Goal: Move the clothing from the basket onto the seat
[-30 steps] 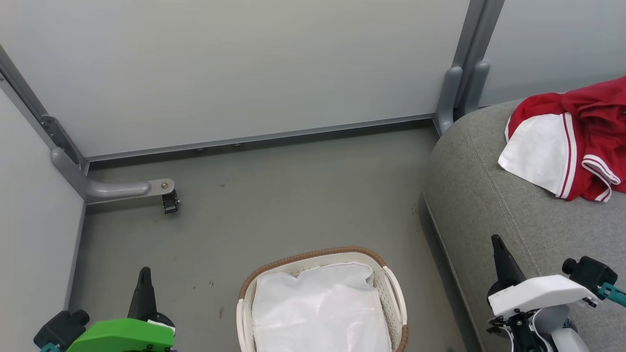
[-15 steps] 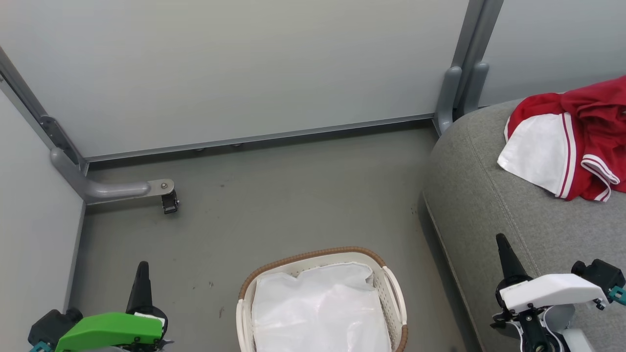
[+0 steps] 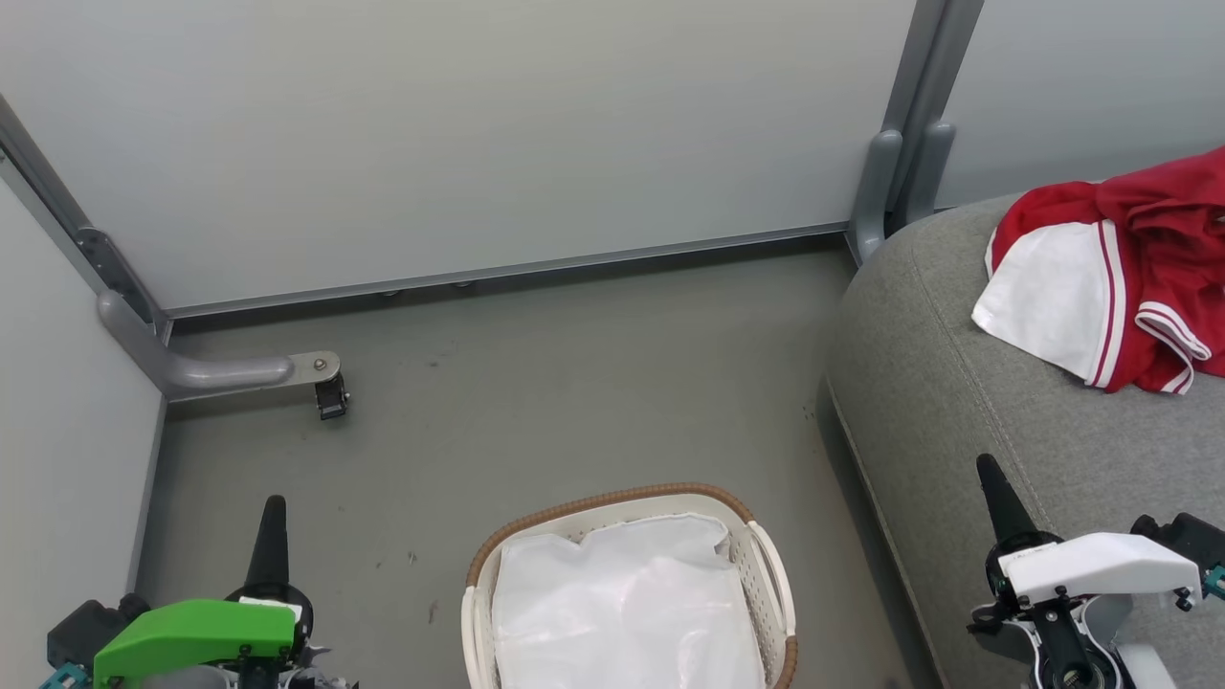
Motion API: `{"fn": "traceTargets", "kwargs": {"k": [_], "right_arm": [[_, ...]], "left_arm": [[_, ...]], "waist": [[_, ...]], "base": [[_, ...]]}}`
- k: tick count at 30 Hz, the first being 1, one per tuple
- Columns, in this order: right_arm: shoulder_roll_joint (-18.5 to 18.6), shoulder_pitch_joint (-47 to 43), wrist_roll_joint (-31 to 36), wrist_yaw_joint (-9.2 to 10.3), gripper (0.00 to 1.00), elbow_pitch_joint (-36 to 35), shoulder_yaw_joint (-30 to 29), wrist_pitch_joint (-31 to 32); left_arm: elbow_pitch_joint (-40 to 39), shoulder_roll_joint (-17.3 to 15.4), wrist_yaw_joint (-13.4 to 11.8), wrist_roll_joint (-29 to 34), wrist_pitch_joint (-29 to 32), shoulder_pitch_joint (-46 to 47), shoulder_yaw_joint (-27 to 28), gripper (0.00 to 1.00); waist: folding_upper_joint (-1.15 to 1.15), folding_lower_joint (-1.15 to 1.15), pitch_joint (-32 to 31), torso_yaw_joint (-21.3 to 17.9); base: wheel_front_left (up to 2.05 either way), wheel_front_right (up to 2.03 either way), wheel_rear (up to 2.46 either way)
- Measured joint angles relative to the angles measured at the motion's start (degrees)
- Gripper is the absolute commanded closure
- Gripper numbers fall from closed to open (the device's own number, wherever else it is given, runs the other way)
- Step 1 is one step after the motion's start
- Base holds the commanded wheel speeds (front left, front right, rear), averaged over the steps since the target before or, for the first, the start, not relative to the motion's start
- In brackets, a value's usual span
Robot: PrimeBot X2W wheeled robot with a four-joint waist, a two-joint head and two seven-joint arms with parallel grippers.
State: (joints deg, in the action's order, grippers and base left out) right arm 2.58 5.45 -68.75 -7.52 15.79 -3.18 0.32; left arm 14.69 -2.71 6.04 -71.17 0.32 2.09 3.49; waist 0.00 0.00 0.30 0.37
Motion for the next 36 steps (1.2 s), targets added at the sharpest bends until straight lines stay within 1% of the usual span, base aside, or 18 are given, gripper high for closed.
{"fn": "traceTargets", "kwargs": {"k": [17, 36], "right_arm": [[0.0, 0.2, -8.8, 0.01, 1.0, -0.6, -1.2, 2.3], [0.1, 0.4, -17.0, 0.01, 1.0, -1.2, -2.4, 4.5]], "left_arm": [[-0.2, 0.0, 0.5, -7.7, 2.3, 1.3, 1.1, 1.0], [-0.4, 0.0, 1.0, -15.2, 4.5, 2.7, 2.1, 1.0]], "waist": [[0.0, 0.0, 0.0, -0.1], [0.0, 0.0, -0.1, -0.2]], "base": [[0.0, 0.0, 0.0], [0.0, 0.0, 0.0]]}}
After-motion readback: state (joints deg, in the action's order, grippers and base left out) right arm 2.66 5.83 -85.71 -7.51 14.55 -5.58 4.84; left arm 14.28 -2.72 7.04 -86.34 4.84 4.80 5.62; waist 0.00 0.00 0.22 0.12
